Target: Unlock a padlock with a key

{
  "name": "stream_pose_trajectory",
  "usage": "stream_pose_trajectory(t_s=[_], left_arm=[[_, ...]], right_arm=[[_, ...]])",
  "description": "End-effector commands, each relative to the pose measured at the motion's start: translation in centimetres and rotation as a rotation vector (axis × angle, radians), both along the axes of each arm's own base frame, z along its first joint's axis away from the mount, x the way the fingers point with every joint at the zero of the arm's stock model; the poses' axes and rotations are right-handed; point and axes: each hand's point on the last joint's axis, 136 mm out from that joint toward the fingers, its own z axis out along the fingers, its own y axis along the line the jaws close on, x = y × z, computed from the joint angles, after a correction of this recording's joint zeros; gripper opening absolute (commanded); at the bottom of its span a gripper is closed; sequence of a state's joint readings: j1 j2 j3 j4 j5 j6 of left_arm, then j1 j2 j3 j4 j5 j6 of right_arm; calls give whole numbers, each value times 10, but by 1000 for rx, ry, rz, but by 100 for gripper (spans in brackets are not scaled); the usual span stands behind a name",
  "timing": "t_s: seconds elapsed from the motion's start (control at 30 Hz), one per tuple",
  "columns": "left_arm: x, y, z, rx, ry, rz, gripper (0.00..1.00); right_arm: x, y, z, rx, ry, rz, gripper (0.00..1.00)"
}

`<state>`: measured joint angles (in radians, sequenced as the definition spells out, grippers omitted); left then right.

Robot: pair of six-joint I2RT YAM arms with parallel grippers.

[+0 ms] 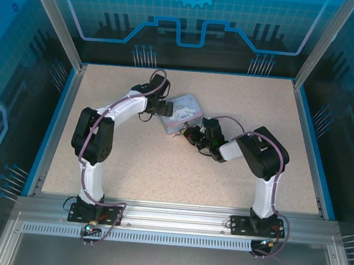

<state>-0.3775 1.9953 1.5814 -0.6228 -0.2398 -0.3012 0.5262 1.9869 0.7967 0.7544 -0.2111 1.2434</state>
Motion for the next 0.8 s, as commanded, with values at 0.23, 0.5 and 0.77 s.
stream_pose_trajectory(t_s=[0.23, 0.5, 0.77], left_arm=[[-13, -1, -23, 81, 132, -51, 99], [-16, -1, -30, 85, 166, -58, 99], [-17, -2, -32, 82, 178, -59, 99]], right_arm=[[10, -20, -4, 69, 14, -80, 0], [20, -28, 5, 99, 3, -93, 0], [25, -40, 4, 109, 6, -134, 0]])
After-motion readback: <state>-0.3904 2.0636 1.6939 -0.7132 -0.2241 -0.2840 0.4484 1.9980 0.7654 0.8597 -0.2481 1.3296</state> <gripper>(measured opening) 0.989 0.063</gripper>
